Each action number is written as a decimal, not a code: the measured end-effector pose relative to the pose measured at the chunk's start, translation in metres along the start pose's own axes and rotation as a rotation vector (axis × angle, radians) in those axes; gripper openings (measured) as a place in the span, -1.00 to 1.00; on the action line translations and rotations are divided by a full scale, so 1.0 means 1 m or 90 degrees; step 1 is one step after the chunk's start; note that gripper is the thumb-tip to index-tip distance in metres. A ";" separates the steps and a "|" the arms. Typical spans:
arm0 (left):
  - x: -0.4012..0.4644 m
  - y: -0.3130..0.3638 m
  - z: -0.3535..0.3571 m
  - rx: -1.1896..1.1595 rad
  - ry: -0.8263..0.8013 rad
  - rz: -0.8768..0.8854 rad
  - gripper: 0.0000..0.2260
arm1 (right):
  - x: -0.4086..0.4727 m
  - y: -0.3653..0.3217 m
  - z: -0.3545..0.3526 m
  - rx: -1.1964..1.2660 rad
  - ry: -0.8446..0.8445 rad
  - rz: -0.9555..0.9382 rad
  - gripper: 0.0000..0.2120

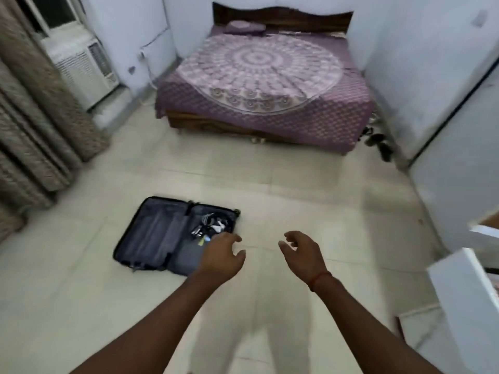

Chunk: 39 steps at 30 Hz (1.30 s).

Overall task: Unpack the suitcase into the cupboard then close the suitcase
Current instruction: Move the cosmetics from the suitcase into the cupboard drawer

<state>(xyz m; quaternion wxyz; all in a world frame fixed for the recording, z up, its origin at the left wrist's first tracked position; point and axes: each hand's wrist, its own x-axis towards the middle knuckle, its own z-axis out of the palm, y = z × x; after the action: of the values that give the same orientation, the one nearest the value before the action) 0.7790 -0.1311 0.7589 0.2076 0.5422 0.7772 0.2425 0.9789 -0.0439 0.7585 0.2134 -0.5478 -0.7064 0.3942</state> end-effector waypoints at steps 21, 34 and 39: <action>0.116 -0.338 -0.043 -0.086 -0.143 -0.194 -0.76 | 0.162 -0.044 0.322 -0.137 -0.220 0.048 -0.64; 0.262 -0.616 0.208 -0.097 -0.329 -0.100 -0.97 | 0.310 0.191 0.589 -0.207 -0.182 -0.181 -0.75; 0.310 -0.698 0.317 -0.110 -0.371 0.075 -0.96 | 0.361 0.293 0.670 -0.347 -0.209 -0.481 -0.82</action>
<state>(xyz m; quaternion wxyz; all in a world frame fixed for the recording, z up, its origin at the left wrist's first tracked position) 0.3457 0.0035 0.0681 0.4527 0.6132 0.6289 0.1535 0.5533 0.1057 0.0795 0.0763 -0.2196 -0.9574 0.1714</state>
